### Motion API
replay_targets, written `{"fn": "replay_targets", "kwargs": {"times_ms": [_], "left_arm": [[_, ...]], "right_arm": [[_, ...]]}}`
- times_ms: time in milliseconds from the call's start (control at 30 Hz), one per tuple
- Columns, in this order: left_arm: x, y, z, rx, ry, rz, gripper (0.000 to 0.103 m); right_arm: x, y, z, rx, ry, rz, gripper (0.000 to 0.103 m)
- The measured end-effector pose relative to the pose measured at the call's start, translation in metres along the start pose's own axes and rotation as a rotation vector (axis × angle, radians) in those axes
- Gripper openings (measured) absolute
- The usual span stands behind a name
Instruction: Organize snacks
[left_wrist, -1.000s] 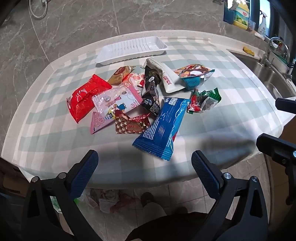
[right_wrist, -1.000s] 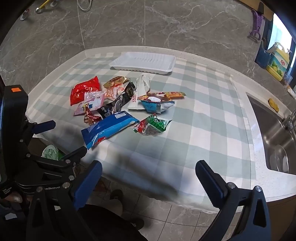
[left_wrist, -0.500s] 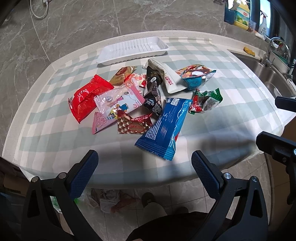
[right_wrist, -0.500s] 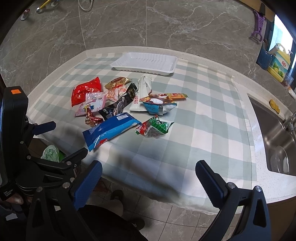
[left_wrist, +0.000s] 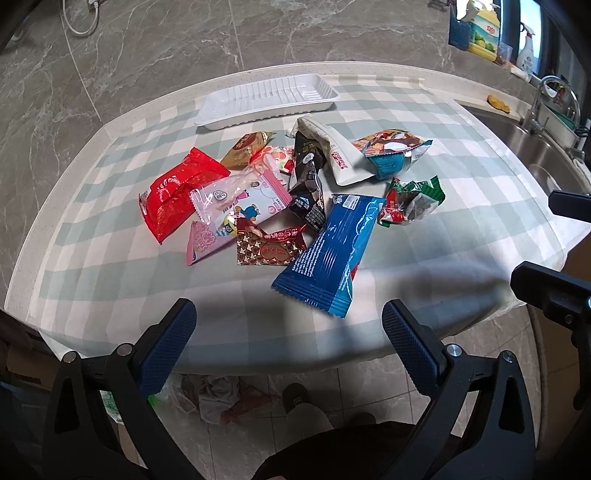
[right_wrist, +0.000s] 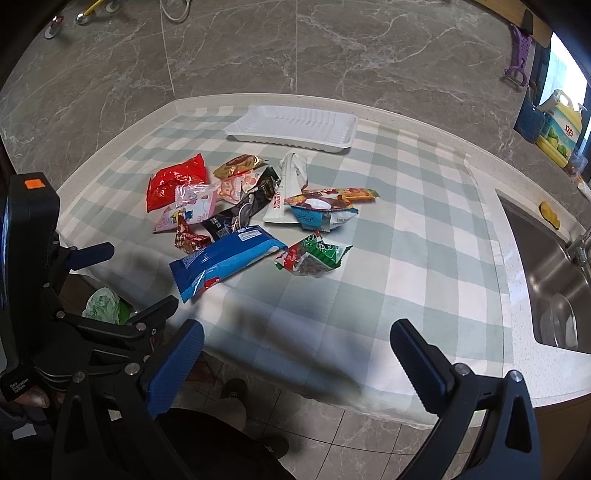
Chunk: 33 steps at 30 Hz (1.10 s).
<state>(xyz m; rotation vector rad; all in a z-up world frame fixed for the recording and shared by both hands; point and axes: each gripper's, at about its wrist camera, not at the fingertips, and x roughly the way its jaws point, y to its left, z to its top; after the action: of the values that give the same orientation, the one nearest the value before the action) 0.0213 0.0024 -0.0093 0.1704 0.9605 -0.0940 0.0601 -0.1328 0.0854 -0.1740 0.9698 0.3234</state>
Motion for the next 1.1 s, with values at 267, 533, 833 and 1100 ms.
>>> {"fn": "replay_targets", "kwargs": {"times_ms": [267,533,833,1100], "left_arm": [[-0.001,0.0008,-0.0014,0.0,0.002,0.002,0.102],[-0.0015,0.0012,-0.0017,-0.002,0.001,0.003,0.102],[-0.0017,0.0014,-0.002,0.0,0.001,0.002,0.102],[-0.0013,0.0017,-0.0016,-0.001,0.001,0.002,0.102]], "right_arm": [[0.0,0.0,-0.0002,-0.001,-0.001,-0.001,0.103],[-0.0003,-0.0002,-0.0004,-0.001,-0.001,0.0,0.103],[-0.0004,0.0007,0.0006,0.001,-0.001,0.003,0.103],[-0.0006,0.0005,0.0003,-0.001,-0.001,0.005,0.103]]}}
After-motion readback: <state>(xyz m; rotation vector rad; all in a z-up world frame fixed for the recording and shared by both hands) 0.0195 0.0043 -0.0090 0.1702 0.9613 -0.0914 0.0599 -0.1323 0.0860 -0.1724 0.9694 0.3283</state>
